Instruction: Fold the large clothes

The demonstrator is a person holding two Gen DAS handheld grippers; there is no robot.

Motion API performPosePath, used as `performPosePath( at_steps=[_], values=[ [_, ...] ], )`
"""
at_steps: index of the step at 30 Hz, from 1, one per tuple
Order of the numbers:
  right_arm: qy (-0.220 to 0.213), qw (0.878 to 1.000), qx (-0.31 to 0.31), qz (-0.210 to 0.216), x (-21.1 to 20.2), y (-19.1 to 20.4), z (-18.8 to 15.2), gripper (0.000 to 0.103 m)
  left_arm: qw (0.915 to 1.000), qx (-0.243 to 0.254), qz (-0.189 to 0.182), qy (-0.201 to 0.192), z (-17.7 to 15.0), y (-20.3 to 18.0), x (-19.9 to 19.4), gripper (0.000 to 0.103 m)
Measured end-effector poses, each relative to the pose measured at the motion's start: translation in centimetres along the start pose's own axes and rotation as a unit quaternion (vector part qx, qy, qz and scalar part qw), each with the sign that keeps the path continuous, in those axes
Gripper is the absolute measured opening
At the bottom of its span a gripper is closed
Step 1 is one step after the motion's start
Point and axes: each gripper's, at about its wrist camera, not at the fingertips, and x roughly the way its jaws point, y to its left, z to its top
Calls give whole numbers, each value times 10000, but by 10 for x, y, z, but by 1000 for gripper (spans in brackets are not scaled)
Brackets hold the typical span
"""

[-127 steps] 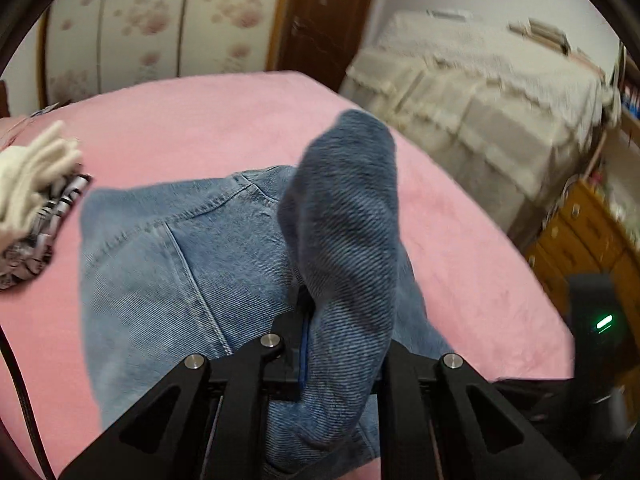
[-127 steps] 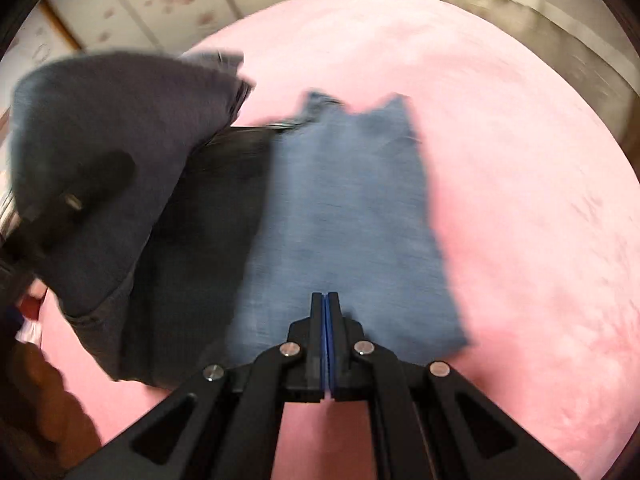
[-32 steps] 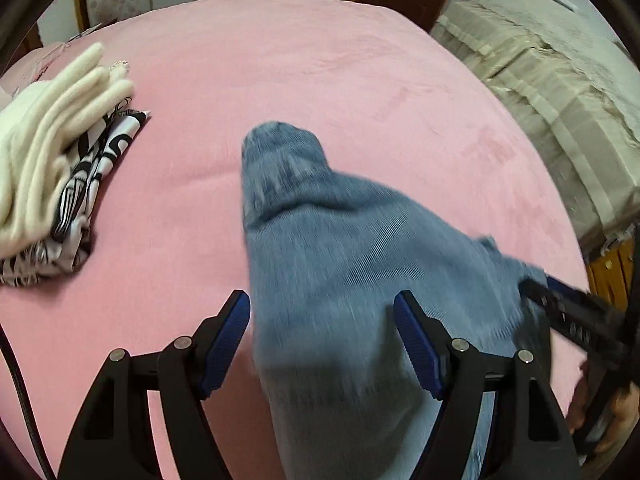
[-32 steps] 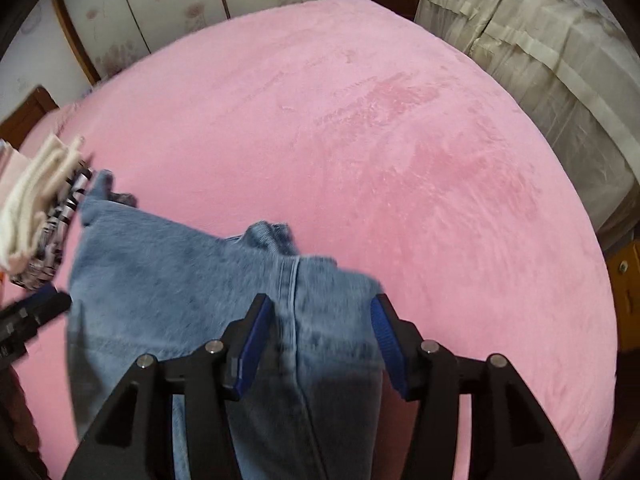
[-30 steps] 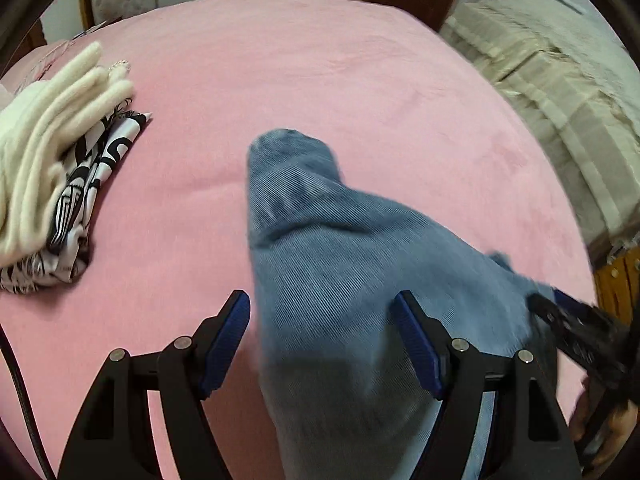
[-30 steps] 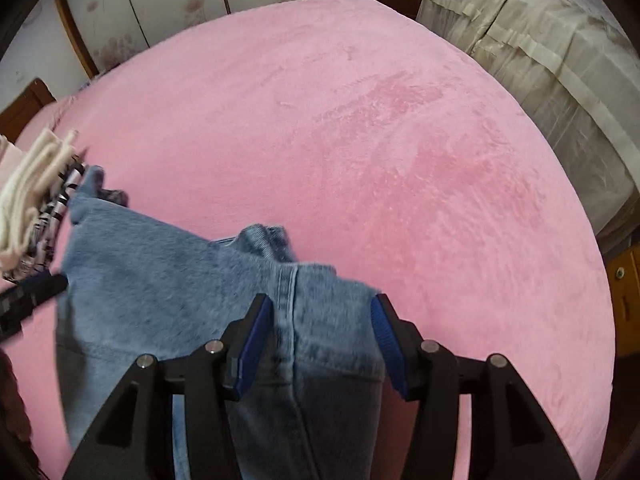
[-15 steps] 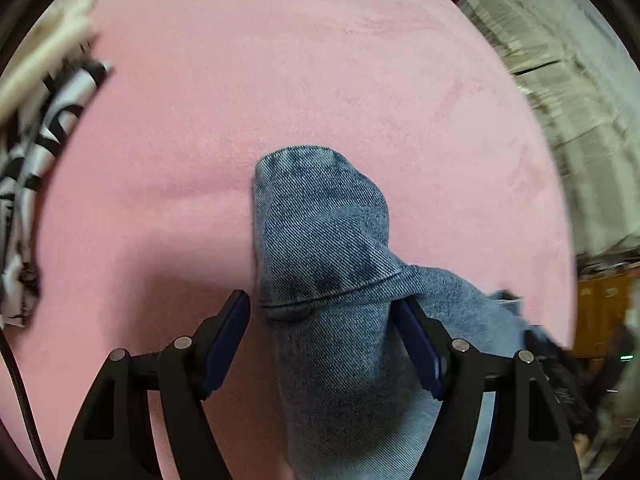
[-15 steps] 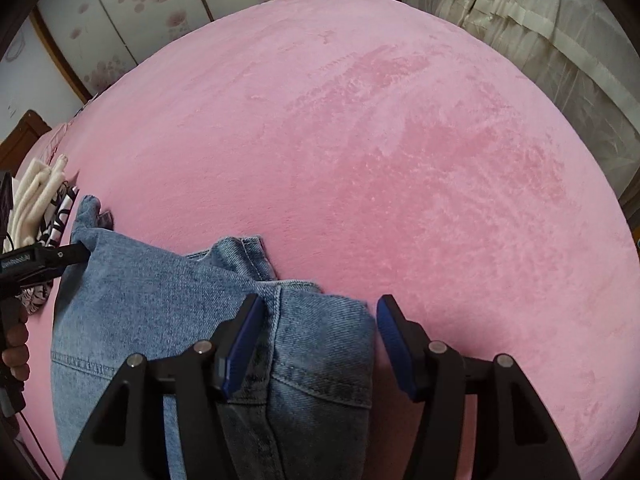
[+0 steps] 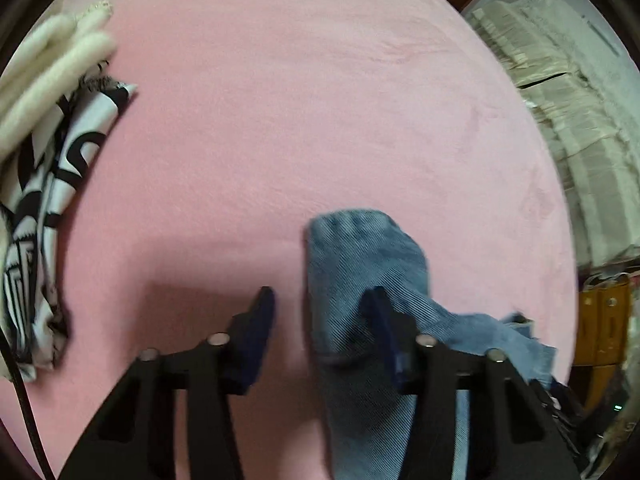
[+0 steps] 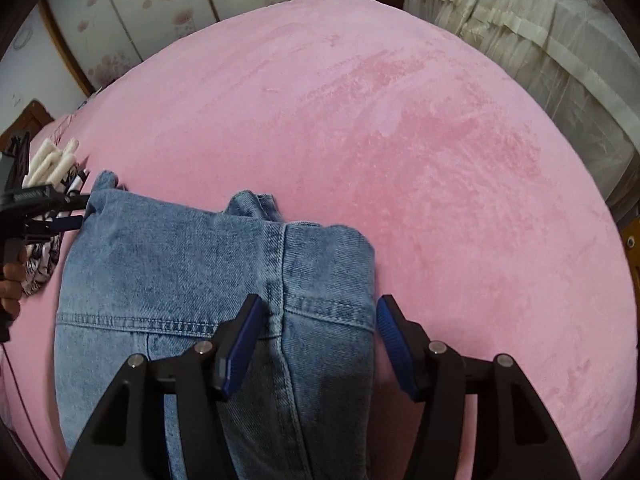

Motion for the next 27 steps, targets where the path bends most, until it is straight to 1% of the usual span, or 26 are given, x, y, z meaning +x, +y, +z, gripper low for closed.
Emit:
performPosePath(
  at_steps=[1, 3, 9, 11, 13, 15, 16, 19, 24, 26, 27],
  values=[
    [5, 10000, 9, -3, 1, 0, 1, 58, 10000, 46, 76, -31, 2, -1, 1, 39],
    [19, 10000, -29, -47, 2, 3, 1, 58, 9997, 144, 168, -55, 5, -5, 2, 37],
    [66, 10000, -42, -26, -8, 2, 4, 58, 9991, 317, 257, -111, 0, -19, -20, 36],
    [81, 10000, -31, 43, -15, 2, 5, 59, 9990, 352, 258, -94, -7, -28, -30, 40],
    [51, 9999, -38, 104, -23, 3, 6, 60, 9991, 362, 211, -100, -16, -35, -41, 55],
    [0, 9998, -74, 159, -34, 6, 6, 60, 9990, 390, 151, -167, -28, -40, -55, 63],
    [-32, 9998, -97, 199, -41, 7, 7, 60, 9989, 408, 113, -181, -36, -42, -63, 66],
    [-93, 9994, -150, 286, -57, 9, 6, 60, 9987, 475, 18, -162, -59, -56, -81, 70],
    [-144, 9983, -249, 505, -87, 10, 2, 61, 9972, 651, 265, -255, -102, -71, -115, 70],
    [-141, 9980, -257, 567, -100, 7, -2, 62, 9969, 680, 302, -259, -119, -75, -124, 70],
    [-131, 9979, -258, 586, -103, 5, -3, 64, 9969, 679, 306, -247, -127, -77, -128, 71]
  ],
)
